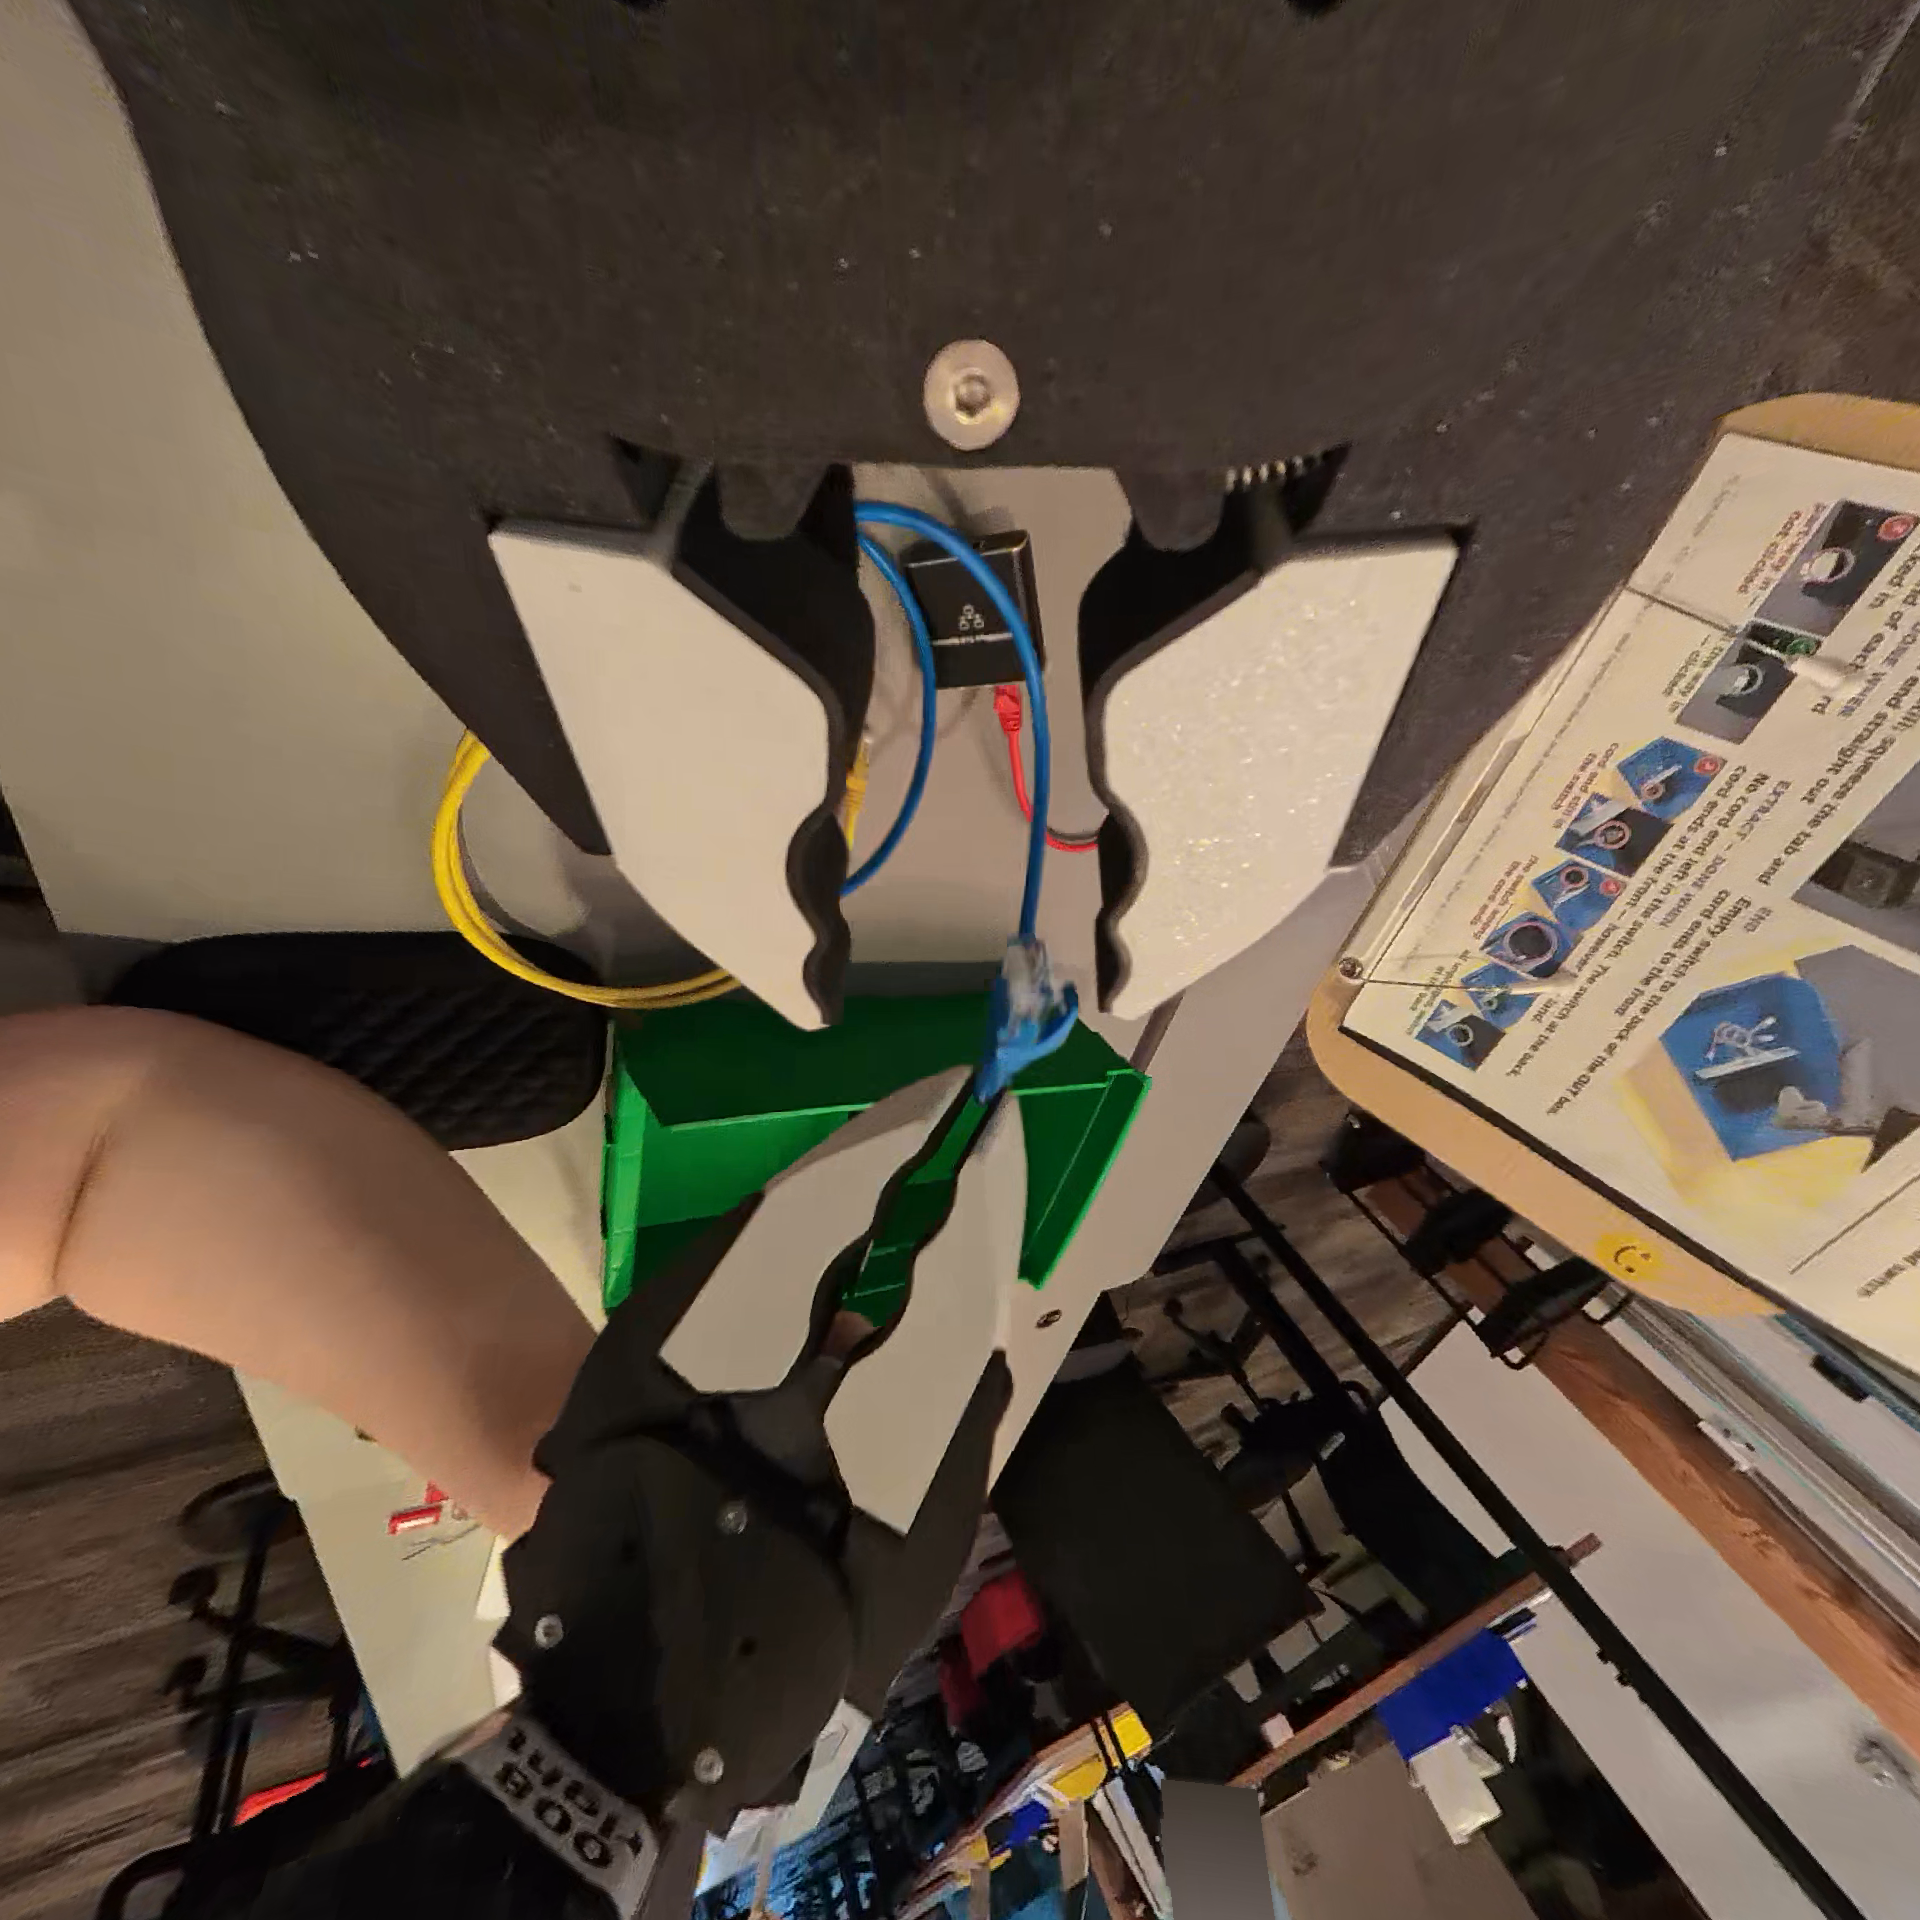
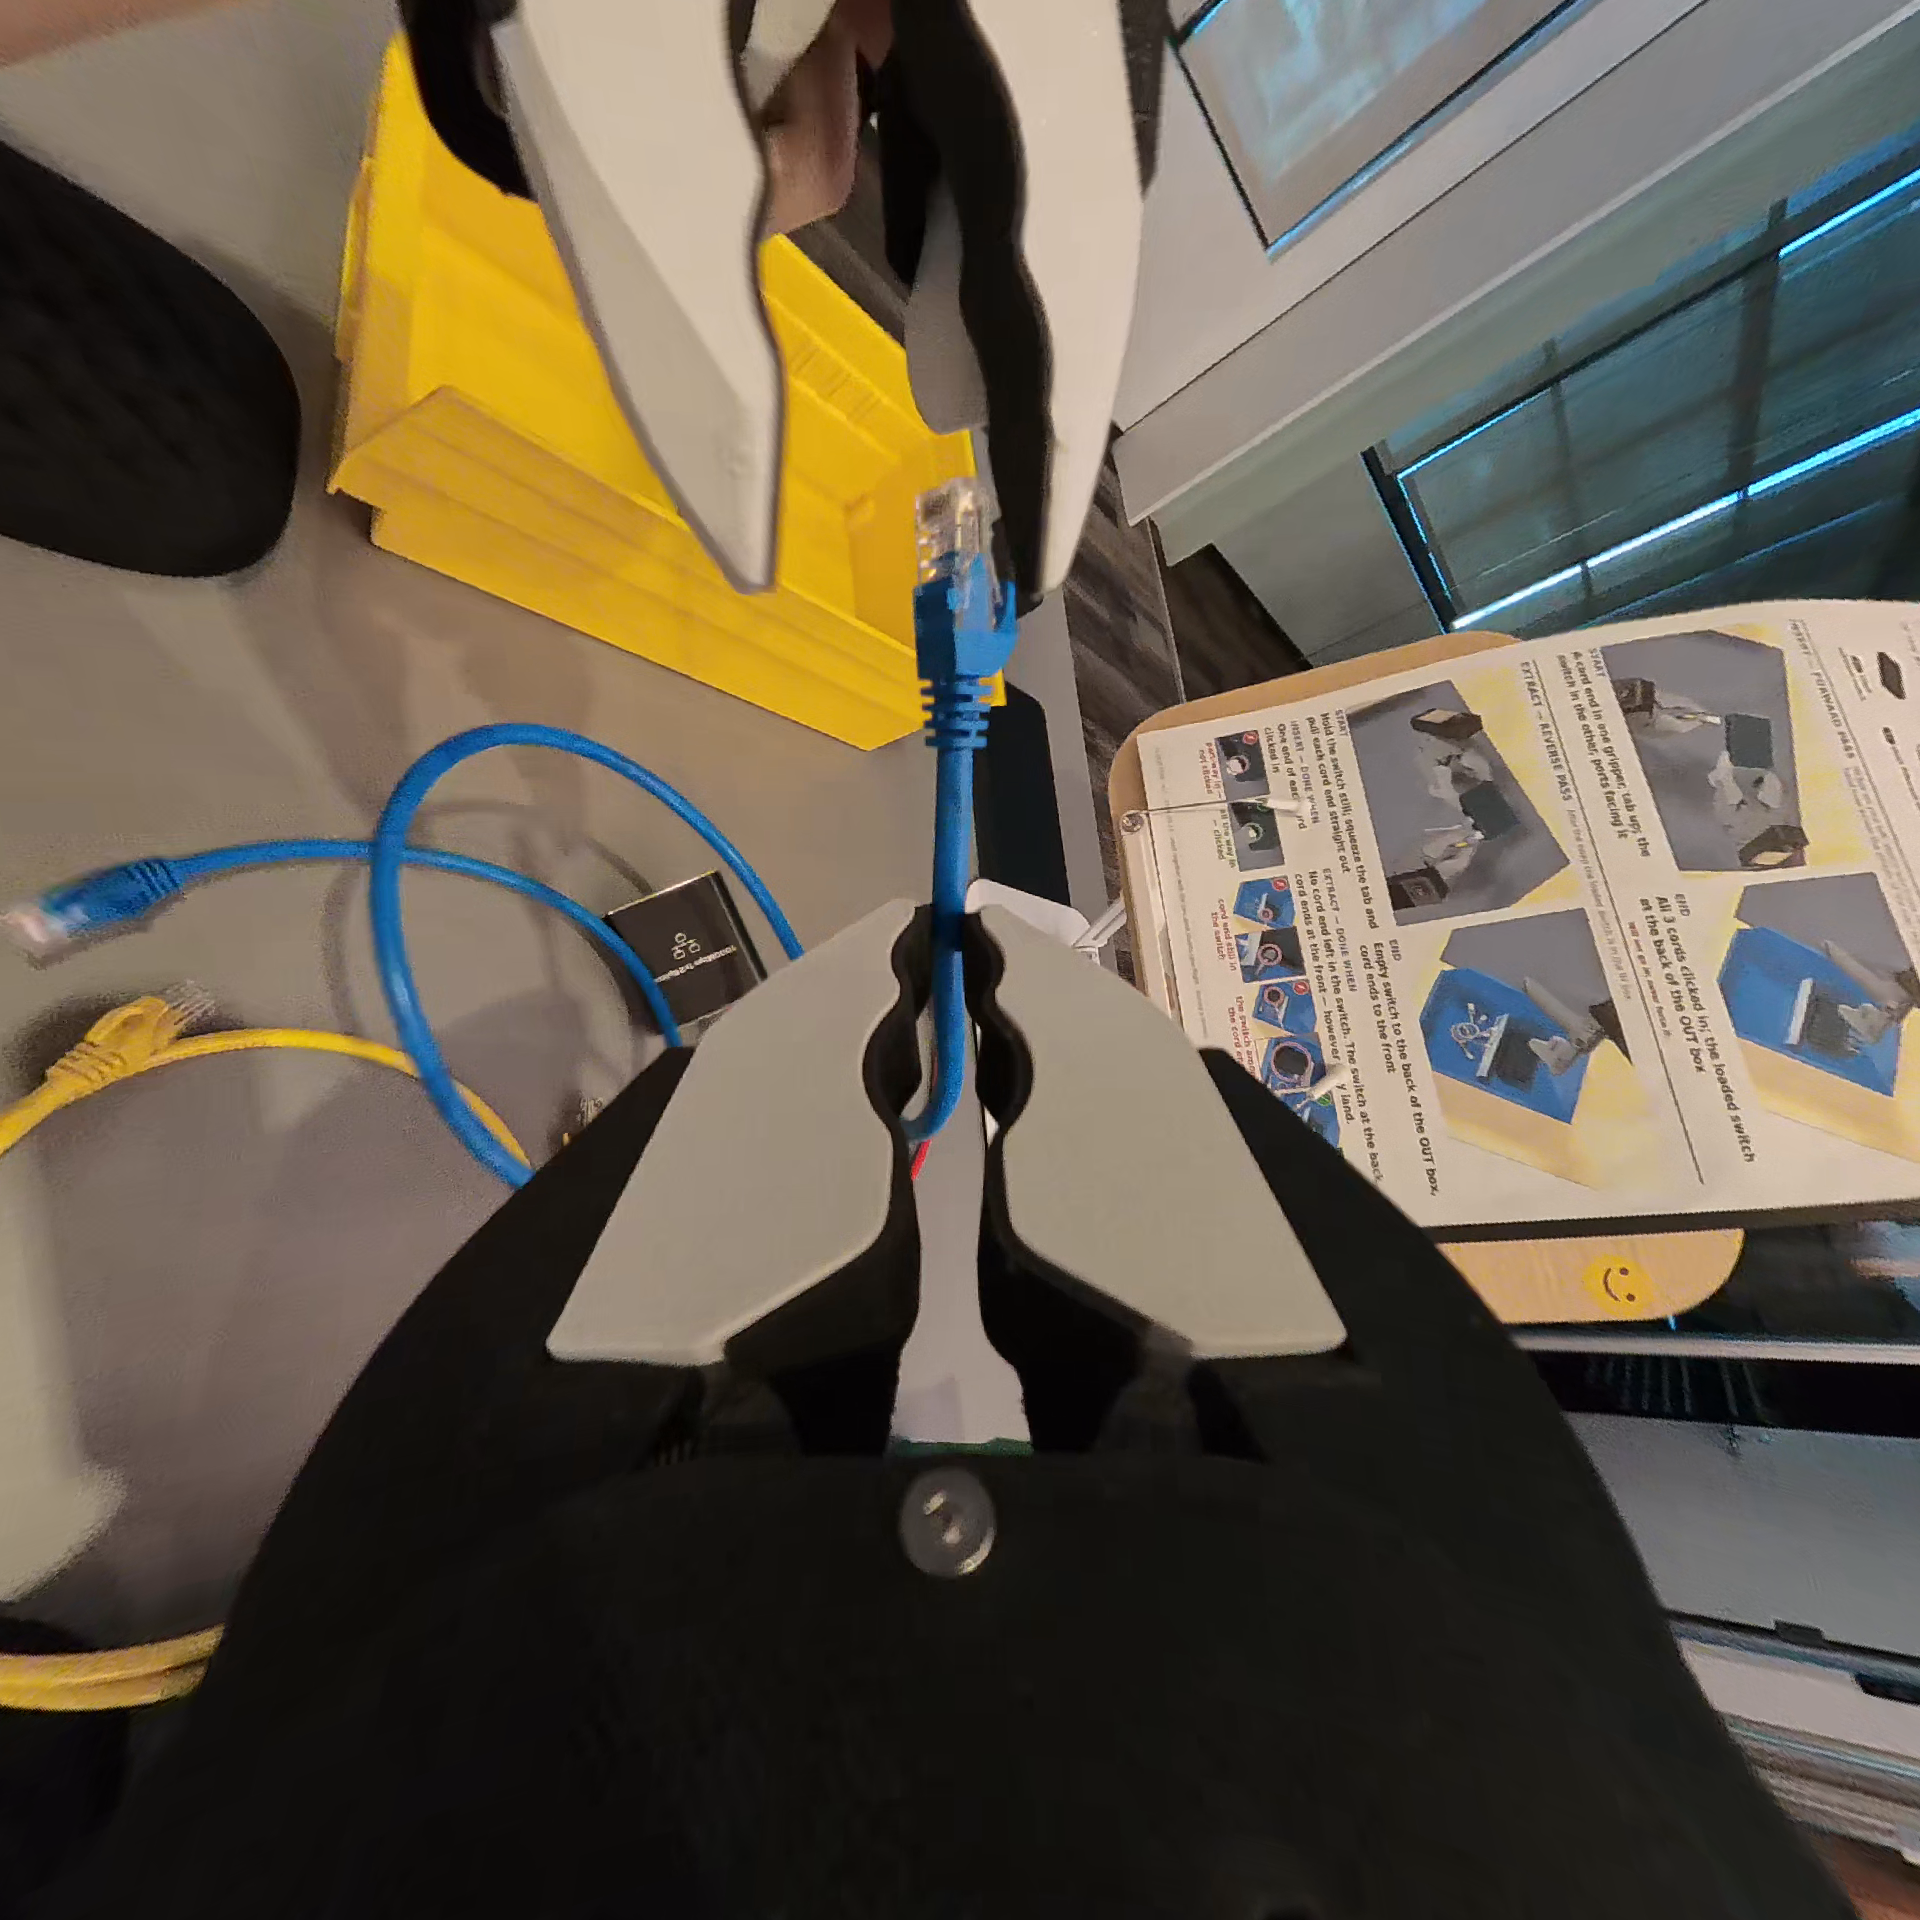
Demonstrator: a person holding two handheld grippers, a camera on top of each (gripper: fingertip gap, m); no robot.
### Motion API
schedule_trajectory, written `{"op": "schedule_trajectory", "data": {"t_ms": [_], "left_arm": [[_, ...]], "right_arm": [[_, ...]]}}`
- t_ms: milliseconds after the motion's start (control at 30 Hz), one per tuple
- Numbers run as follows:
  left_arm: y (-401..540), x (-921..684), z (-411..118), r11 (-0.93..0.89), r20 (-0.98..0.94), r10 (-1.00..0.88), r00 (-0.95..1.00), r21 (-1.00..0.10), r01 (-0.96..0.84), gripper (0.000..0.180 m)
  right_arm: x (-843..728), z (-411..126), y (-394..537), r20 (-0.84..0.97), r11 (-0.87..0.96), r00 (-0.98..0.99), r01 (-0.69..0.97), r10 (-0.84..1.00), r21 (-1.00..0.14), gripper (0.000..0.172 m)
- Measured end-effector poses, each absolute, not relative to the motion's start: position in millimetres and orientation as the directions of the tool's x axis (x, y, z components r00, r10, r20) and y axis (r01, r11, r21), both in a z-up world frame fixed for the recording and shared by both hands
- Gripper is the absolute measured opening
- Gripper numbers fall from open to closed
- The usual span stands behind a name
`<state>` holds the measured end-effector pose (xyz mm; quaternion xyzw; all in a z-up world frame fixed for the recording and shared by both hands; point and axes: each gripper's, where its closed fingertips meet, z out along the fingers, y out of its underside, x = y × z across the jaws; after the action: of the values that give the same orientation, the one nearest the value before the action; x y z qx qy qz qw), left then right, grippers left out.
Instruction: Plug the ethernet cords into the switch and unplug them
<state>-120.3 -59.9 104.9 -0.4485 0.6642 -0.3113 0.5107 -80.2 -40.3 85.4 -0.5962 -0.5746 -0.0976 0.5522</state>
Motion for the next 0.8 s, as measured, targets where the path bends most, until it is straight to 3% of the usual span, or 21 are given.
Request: {"op": "schedule_trajectory", "data": {"t_ms": [167, 367, 633, 733, 800], "left_arm": [[-47, -115, 101, 0.409, -0.427, -0.904, -0.014, -0.857, -0.313, 0.015], [-36, -118, 96, 0.449, -0.488, -0.873, 0.018, -0.816, -0.364, 0.015], [-30, -121, 88, 0.447, -0.494, -0.869, 0.013, -0.797, -0.407, 0.015], [-28, -121, 96, 0.488, -0.548, -0.835, 0.047, -0.778, -0.396, 0.015], [-25, -123, 104, 0.51, -0.585, -0.805, 0.096, -0.766, -0.392, 0.015]], "right_arm": [[-85, 80, -38, 0.767, 0.268, 0.291, 0.817, 0.572, -0.51, 0.006], [-88, 78, -26, 0.748, 0.266, 0.332, 0.789, 0.574, -0.554, 0.006], [-89, 76, -25, 0.79, 0.288, 0.297, 0.816, 0.536, -0.502, 0.006], [-90, 85, -21, 0.773, 0.291, 0.365, 0.775, 0.519, -0.561, 0.007], [-90, 99, -19, 0.746, 0.298, 0.452, 0.717, 0.489, -0.63, 0.021]]}}
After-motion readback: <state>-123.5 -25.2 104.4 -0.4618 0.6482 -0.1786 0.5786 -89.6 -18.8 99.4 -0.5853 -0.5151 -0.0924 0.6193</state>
